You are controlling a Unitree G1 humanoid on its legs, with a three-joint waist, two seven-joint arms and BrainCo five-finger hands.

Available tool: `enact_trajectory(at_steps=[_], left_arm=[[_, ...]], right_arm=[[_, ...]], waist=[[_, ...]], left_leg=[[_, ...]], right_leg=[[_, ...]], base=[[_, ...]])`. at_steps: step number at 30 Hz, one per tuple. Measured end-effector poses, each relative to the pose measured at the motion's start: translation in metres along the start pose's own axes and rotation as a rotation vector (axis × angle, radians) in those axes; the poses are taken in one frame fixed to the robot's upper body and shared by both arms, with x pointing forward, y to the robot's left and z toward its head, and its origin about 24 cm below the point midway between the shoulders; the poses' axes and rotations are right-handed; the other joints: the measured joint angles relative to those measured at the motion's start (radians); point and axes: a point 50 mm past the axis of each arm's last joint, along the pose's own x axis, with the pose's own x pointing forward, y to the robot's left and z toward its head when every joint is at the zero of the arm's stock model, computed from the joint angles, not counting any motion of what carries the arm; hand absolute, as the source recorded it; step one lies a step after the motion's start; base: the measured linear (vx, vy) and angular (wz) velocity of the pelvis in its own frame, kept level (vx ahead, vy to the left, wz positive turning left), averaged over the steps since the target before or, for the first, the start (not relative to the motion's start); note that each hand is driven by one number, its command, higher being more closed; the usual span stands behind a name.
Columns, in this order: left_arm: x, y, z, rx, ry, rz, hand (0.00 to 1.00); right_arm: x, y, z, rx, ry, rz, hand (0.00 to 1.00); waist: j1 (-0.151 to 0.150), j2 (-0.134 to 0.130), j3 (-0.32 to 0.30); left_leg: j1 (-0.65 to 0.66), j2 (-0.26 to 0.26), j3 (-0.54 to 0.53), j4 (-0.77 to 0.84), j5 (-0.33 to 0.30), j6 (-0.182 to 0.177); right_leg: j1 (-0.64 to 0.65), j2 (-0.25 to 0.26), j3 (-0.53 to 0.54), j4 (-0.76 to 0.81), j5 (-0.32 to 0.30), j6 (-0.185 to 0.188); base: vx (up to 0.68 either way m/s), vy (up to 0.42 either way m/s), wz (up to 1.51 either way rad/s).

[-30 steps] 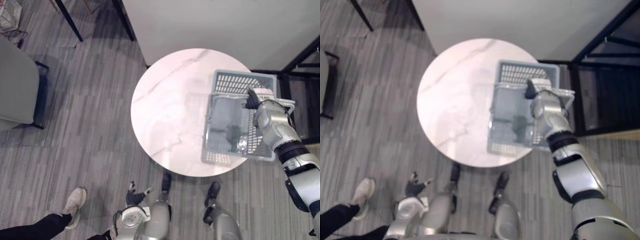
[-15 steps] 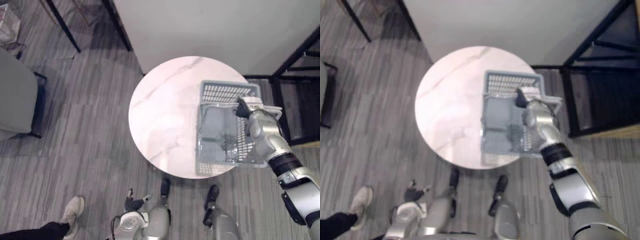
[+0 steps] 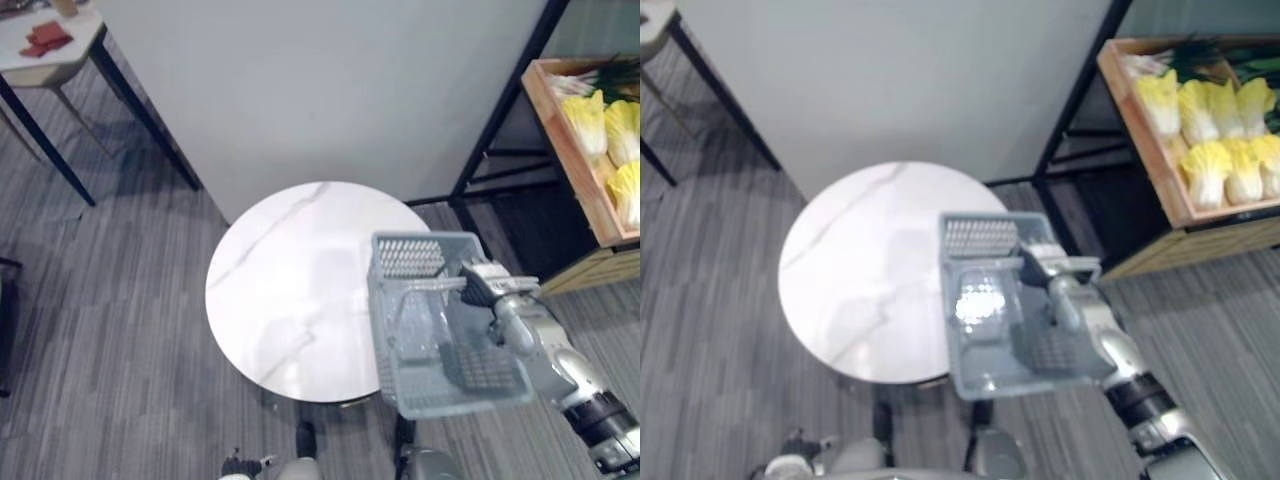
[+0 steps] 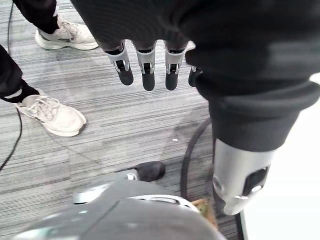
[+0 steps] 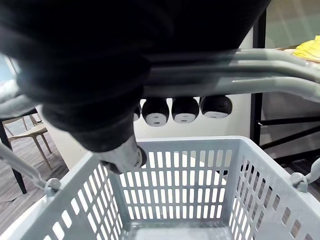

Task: Pick vegetable in the basket

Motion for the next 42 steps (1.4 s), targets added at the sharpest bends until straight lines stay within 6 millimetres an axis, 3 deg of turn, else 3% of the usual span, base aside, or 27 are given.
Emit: enact_trajectory(at_steps=[5, 12, 14, 15, 16, 18, 22, 23, 24, 25, 26, 28, 29, 33, 35, 36, 37, 38, 40, 42], left_arm=[[-0.001, 0.003, -0.018, 0.031, 0.064, -0.008, 0.0], [-0.005, -0.008, -0.035, 0.061, 0.121, -0.03, 0.0], [-0.006, -0.01, -0.037, 0.067, 0.128, -0.035, 0.0], [-0.008, -0.012, -0.042, 0.066, 0.142, -0.041, 0.0], [-0.009, -0.014, -0.044, 0.064, 0.149, -0.044, 0.0], [-0.009, -0.015, -0.045, 0.06, 0.155, -0.046, 0.0], [-0.007, -0.009, -0.043, 0.048, 0.153, -0.022, 0.0], [-0.007, -0.006, -0.043, 0.036, 0.156, -0.003, 0.0], [-0.006, -0.004, -0.044, 0.025, 0.174, 0.01, 0.0], [-0.006, -0.003, -0.045, 0.027, 0.183, 0.015, 0.0], [-0.006, 0.0, -0.045, 0.041, 0.188, 0.032, 0.0], [-0.005, 0.004, -0.046, 0.046, 0.194, 0.045, 0.0], [-0.004, 0.009, -0.047, 0.054, 0.194, 0.056, 0.0], [-0.003, 0.013, -0.045, 0.076, 0.18, 0.06, 0.0], [-0.002, 0.014, -0.042, 0.089, 0.172, 0.06, 0.0], [-0.002, 0.009, -0.04, 0.087, 0.176, 0.045, 0.0], [-0.003, 0.006, -0.041, 0.086, 0.179, 0.036, 0.0], [-0.002, 0.007, -0.04, 0.092, 0.173, 0.039, 0.0], [-0.001, 0.016, -0.04, 0.128, 0.169, 0.059, 0.0], [0.0, 0.016, -0.037, 0.134, 0.158, 0.067, 0.0]], right_arm=[[-0.02, 0.017, -0.015, 0.017, 0.053, 0.053, 1.0], [-0.027, 0.014, -0.026, 0.028, 0.099, 0.026, 1.0], [-0.026, 0.013, -0.027, 0.024, 0.098, 0.021, 1.0], [-0.023, 0.012, -0.029, 0.015, 0.104, 0.011, 1.0], [-0.021, 0.011, -0.029, 0.014, 0.106, 0.007, 1.0], [-0.023, 0.015, -0.034, 0.019, 0.139, 0.012, 1.0], [-0.039, 0.011, -0.057, 0.093, 0.299, -0.083, 1.0], [-0.043, 0.008, -0.064, 0.118, 0.354, -0.124, 1.0], [-0.046, 0.007, -0.069, 0.137, 0.407, -0.154, 1.0], [-0.047, 0.008, -0.071, 0.144, 0.427, -0.163, 1.0], [-0.047, 0.008, -0.072, 0.152, 0.447, -0.172, 1.0], [-0.048, 0.01, -0.072, 0.157, 0.455, -0.167, 1.0], [-0.049, 0.011, -0.073, 0.168, 0.47, -0.182, 1.0], [-0.042, 0.004, -0.07, 0.187, 0.471, -0.241, 1.0], [-0.043, 0.005, -0.07, 0.192, 0.471, -0.241, 1.0], [-0.049, 0.009, -0.073, 0.201, 0.493, -0.235, 1.0], [-0.051, 0.013, -0.072, 0.224, 0.512, -0.242, 1.0], [-0.054, 0.014, -0.072, 0.223, 0.516, -0.245, 1.0], [-0.058, 0.021, -0.071, 0.227, 0.527, -0.229, 1.0], [-0.061, 0.019, -0.074, 0.208, 0.54, -0.232, 1.0]], waist=[[-0.011, 0.024, -0.015], [-0.022, 0.057, -0.023], [-0.006, 0.06, -0.024], [0.009, 0.064, -0.022], [0.012, 0.068, -0.02], [0.009, 0.053, -0.011], [-0.028, 0.021, 0.006], [-0.029, 0.001, 0.015], [-0.03, -0.003, 0.018], [-0.031, 0.011, 0.015], [-0.026, 0.009, 0.027], [-0.028, 0.012, 0.03], [-0.027, 0.004, 0.026], [-0.022, -0.022, 0.021], [-0.026, -0.029, 0.023], [-0.02, -0.022, 0.019], [-0.009, -0.008, 0.004], [-0.012, -0.018, 0.004], [-0.013, -0.06, -0.019], [-0.021, -0.054, -0.028]], left_leg=[[-0.001, 0.006, 0.0, 0.007, -0.006, -0.004], [-0.084, 0.014, -0.011, 0.253, -0.144, -0.001], [-0.103, -0.005, -0.122, 0.306, -0.179, -0.005], [-0.11, -0.016, -0.223, 0.347, -0.238, -0.012], [-0.11, -0.018, -0.25, 0.364, -0.268, -0.012], [-0.112, -0.038, -0.22, 0.431, -0.323, 0.006], [-0.153, -0.073, -0.14, 0.553, -0.384, 0.056], [-0.173, -0.08, -0.095, 0.594, -0.404, 0.077], [-0.18, -0.077, -0.044, 0.6, -0.404, 0.095], [-0.177, -0.056, -0.016, 0.579, -0.389, 0.119], [-0.158, -0.024, 0.079, 0.527, -0.36, 0.141], [-0.134, -0.007, 0.117, 0.488, -0.338, 0.145], [-0.091, 0.002, 0.182, 0.425, -0.302, 0.155], [-0.087, 0.034, 0.319, 0.443, -0.293, 0.159], [-0.089, 0.036, 0.33, 0.463, -0.292, 0.154], [-0.08, 0.035, 0.301, 0.405, -0.283, 0.14], [-0.063, 0.067, 0.364, 0.347, -0.248, 0.12], [-0.056, 0.063, 0.38, 0.332, -0.235, 0.114], [-0.05, 0.067, 0.44, 0.305, -0.21, 0.1], [-0.066, 0.076, 0.446, 0.296, -0.175, 0.079]], right_leg=[[0.004, 0.007, 0.001, -0.007, 0.0, -0.001], [0.004, 0.006, 0.044, 0.009, 0.0, -0.001], [-0.026, 0.009, 0.093, 0.026, 0.004, 0.005], [-0.058, 0.027, 0.153, 0.041, 0.013, 0.01], [-0.068, 0.032, 0.176, 0.046, 0.018, 0.015], [-0.087, 0.036, 0.245, 0.071, 0.026, 0.027], [-0.119, 0.011, 0.329, 0.081, 0.049, 0.061], [-0.14, 0.001, 0.353, 0.063, 0.05, 0.043], [-0.149, -0.021, 0.3, 0.03, 0.005, -0.031], [-0.157, -0.036, 0.237, 0.03, -0.028, -0.082], [-0.216, -0.073, 0.054, 0.2, -0.033, -0.094], [-0.212, -0.081, -0.018, 0.326, -0.048, -0.106], [-0.164, -0.108, -0.069, 0.458, -0.07, -0.12], [-0.105, -0.211, -0.157, 0.601, -0.13, -0.125], [-0.112, -0.194, -0.171, 0.574, -0.113, -0.108], [-0.098, -0.138, -0.145, 0.471, -0.094, -0.097], [-0.083, -0.13, -0.114, 0.499, -0.145, -0.123], [-0.09, -0.149, -0.112, 0.564, -0.175, -0.124], [-0.068, -0.193, -0.108, 0.56, -0.193, -0.068], [-0.066, -0.151, -0.111, 0.477, -0.193, -0.04]], base=[[0.0, 0.001, -0.01], [-0.02, 0.029, -0.15], [-0.04, 0.062, -0.77], [-0.02, 0.066, -1.01], [-0.05, 0.137, -1.27], [-0.09, 0.195, -0.94], [-0.13, 0.211, -0.57], [-0.18, 0.258, -0.99], [-0.17, 0.268, -1.11], [-0.21, 0.321, -1.54], [-0.13, 0.213, -1.28], [-0.11, 0.169, -1.13], [-0.09, 0.133, -1.04], [-0.11, 0.005, -1.11], [-0.15, -0.073, -1.08], [-0.2, -0.097, -1.15], [-0.21, -0.12, -1.12], [-0.19, -0.15, -1.01], [-0.11, -0.203, -0.9], [-0.11, -0.26, -0.68]])
